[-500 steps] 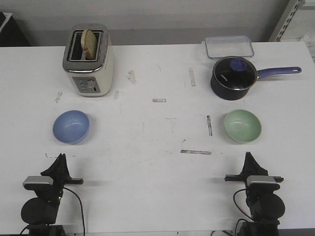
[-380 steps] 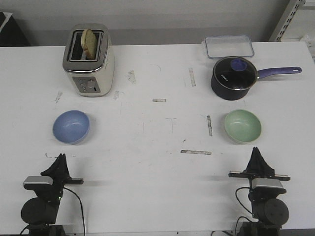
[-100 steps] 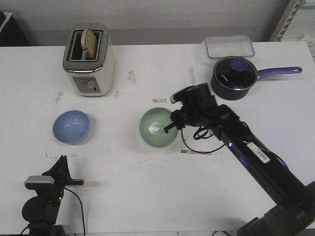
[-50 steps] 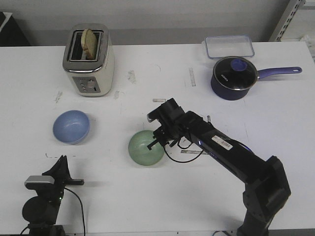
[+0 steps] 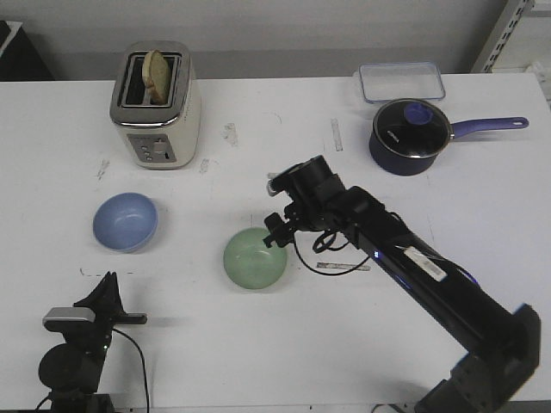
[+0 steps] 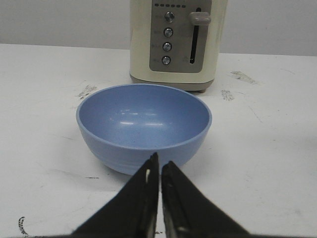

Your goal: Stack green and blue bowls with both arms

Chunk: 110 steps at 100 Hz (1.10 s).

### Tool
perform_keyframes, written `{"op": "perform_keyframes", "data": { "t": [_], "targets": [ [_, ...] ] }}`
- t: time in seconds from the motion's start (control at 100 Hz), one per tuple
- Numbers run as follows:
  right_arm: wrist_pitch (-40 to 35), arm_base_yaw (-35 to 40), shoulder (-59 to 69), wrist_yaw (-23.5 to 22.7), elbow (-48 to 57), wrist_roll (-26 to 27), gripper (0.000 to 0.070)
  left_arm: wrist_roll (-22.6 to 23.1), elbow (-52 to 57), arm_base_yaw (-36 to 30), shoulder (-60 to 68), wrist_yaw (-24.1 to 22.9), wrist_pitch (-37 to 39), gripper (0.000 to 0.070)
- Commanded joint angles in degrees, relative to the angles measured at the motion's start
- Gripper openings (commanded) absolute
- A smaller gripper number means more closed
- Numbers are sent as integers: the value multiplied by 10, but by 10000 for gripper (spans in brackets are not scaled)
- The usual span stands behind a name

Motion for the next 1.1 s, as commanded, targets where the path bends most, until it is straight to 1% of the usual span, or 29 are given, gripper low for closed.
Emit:
{"op": "perform_keyframes", "data": {
  "t": [0.0,0.06,0.14,0.25,0.33,0.42,0.58,0.69,0.79,0.94,1.09],
  "targets": [
    [0,-13,-29,2,16,3,151,-1,-12,1,-1,0,5,1],
    [-2,-32,-61,6,16,-1,1,-1,-12,1,-1,0,5,1],
    [-9,-61,-105,37,15,-2,0,-1,-12,1,-1,0,5,1],
    [-22,-103,-162,111,8,-10,0,-1,-12,1,-1,0,5,1],
    [-18,-133,-205,153,-20,-13,0,-1,-12,1,-1,0,5,1],
    [1,-170,-262,182,-78,-13,0,-1,-12,1,-1,0,5,1],
    [73,-230,-384,184,-233,-44,0,-1,-12,1,-1,0,5,1],
    [118,-256,-474,184,-341,-44,0,-1,-12,1,-1,0,5,1],
    [140,-272,-553,184,-421,-44,0,-1,-12,1,-1,0,5,1],
    [156,-276,-663,183,-504,-40,0,-1,-12,1,-1,0,5,1],
    [156,-276,-753,180,-549,-36,0,-2,-12,1,-1,0,6,1]
  ]
}}
